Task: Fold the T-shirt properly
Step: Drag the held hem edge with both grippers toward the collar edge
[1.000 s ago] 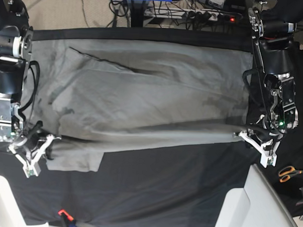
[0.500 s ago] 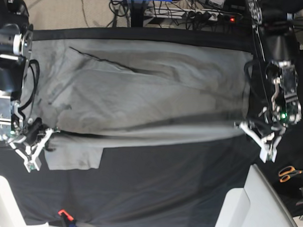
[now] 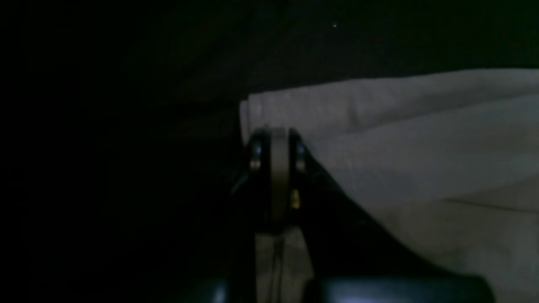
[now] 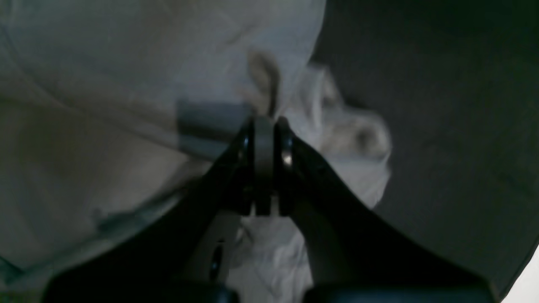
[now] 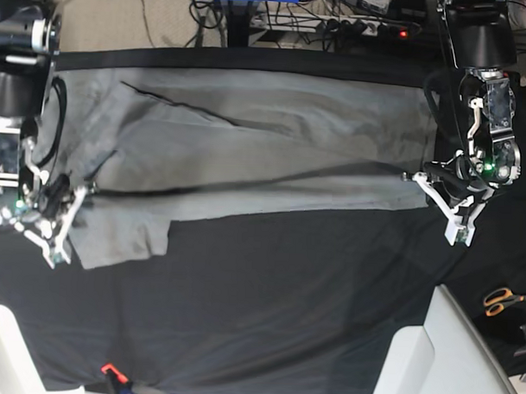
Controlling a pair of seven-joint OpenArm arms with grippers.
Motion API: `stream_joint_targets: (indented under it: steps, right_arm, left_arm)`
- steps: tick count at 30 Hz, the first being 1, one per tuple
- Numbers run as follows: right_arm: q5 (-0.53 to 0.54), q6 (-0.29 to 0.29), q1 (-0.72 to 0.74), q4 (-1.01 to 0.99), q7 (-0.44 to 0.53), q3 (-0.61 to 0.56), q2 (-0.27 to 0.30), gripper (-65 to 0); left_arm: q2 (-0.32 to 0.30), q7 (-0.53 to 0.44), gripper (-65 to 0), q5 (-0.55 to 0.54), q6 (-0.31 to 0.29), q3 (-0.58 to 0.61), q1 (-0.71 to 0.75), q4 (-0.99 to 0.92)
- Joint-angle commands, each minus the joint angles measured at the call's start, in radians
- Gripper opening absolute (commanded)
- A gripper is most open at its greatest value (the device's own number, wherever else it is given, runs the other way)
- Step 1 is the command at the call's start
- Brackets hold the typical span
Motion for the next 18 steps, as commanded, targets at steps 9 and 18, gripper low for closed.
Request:
stream_joint_targets:
  steps: [9, 18]
  right_arm:
    - [0.005, -0.005, -0.078, 0.144, -0.051, 0.009, -0.007, -65.0]
    - [0.004, -0.007, -0.148, 0.230, -0.106, 0.009, -0.025, -65.0]
  left_arm:
    - [-0.071, 0.008, -65.0, -0.011, 0.005, 0.072, 0.034, 0.076]
    - [-0.073, 0.008, -65.0, -0.011, 0.005, 0.073, 0.060, 0.100]
